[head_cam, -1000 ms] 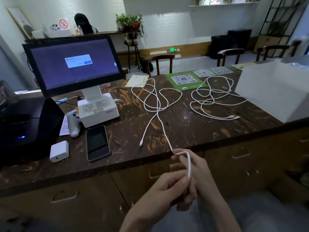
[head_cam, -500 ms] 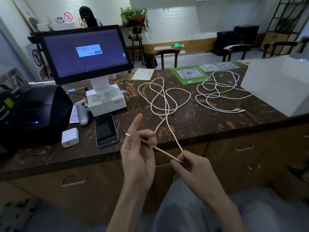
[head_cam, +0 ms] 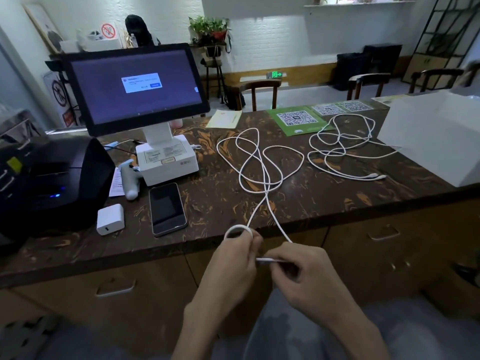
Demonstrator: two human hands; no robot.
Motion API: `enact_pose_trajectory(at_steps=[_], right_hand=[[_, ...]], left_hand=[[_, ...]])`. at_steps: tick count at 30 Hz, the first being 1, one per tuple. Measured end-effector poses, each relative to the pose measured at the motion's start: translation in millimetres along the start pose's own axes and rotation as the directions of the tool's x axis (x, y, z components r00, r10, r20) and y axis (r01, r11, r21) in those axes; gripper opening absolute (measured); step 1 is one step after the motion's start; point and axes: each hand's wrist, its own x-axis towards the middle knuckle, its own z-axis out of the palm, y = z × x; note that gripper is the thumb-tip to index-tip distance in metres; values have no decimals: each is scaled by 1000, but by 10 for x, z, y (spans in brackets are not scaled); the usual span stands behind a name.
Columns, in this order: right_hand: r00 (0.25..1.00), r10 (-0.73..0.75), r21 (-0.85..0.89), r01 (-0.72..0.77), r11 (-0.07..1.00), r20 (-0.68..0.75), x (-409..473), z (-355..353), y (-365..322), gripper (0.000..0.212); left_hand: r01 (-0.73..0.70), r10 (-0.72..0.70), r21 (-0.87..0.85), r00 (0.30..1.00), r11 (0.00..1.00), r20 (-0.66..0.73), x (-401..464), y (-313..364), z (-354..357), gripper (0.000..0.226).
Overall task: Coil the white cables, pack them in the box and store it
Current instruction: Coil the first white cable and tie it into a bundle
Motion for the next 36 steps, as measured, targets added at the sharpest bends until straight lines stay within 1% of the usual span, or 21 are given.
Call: enact_pose_trajectory(at_steps=[2,4,7,8,11,13,14,15,17,18,20,22,25,27,28,29,30,31,33,35,36], right_hand=[[997,-5,-76,-1,997,-79,5,-18,48,13],[988,5,-94,-20,995,-153,27,-25,86,12],[968,79,-79,-101,992,-238,143,-42,108,22],[955,108,-69,-132,989,-277,198,-41,99,22],[889,259,25,-270,963,-378,376,-7,31,22],[851,349,64,-353,933,-393,464,-2,15,20],[848,372,76,-372,925,-379,495,-9,20,17],[851,392,104,-381,919,-349,517,-13,32,16],[848,437,218,-386,897,-299,525,8,62,16],[838,456,278,-381,882,-300,518,34,77,14],[816,483,353,-371,859,-318,492,107,106,9],[797,513,445,-353,823,-318,460,176,113,12],[804,509,525,-303,795,-307,421,244,116,11],[836,469,491,-294,820,-284,402,295,120,9],[857,443,437,-303,847,-265,390,321,125,11],[877,417,371,-315,874,-239,376,346,140,15],[891,403,329,-323,887,-211,363,362,137,17],[900,394,319,-324,891,-187,343,372,129,16],[915,367,350,-292,890,-170,294,377,107,15],[929,323,354,-246,902,-178,254,376,84,14],[937,297,321,-229,919,-182,241,378,74,13]], left_hand=[[36,-37,12,994,999,105,-21,-18,-21,27],[61,-52,-56,987,997,150,-29,-16,-65,37],[123,-68,-193,961,974,267,-31,9,-150,67],[119,-46,-227,952,967,301,-35,12,-167,68],[94,42,-343,929,935,368,-83,29,-217,55],[153,56,-475,917,866,396,-87,9,-252,55],[195,51,-531,909,825,414,-64,0,-261,57],[260,29,-557,890,789,456,-29,4,-275,60],[414,-11,-586,823,696,568,20,5,-289,67],[436,32,-636,809,637,587,19,-2,-286,62],[406,158,-757,822,512,547,-19,-35,-262,48],[401,270,-833,813,381,515,-71,-89,-252,44],[377,411,-921,828,95,381,-72,-74,-245,42],[342,434,-932,863,-121,260,-61,-23,-264,40],[308,420,-922,887,-232,191,-61,-4,-274,38],[267,393,-905,911,-332,124,-54,19,-288,36],[210,343,-892,937,-401,66,-48,48,-306,33],[140,279,-891,960,-432,16,-42,83,-324,28],[-12,122,-906,990,-422,-69,-25,140,-336,20],[-159,-43,-918,987,-362,-154,13,182,-331,22],[-225,-113,-928,973,-297,-200,45,193,-327,23]])
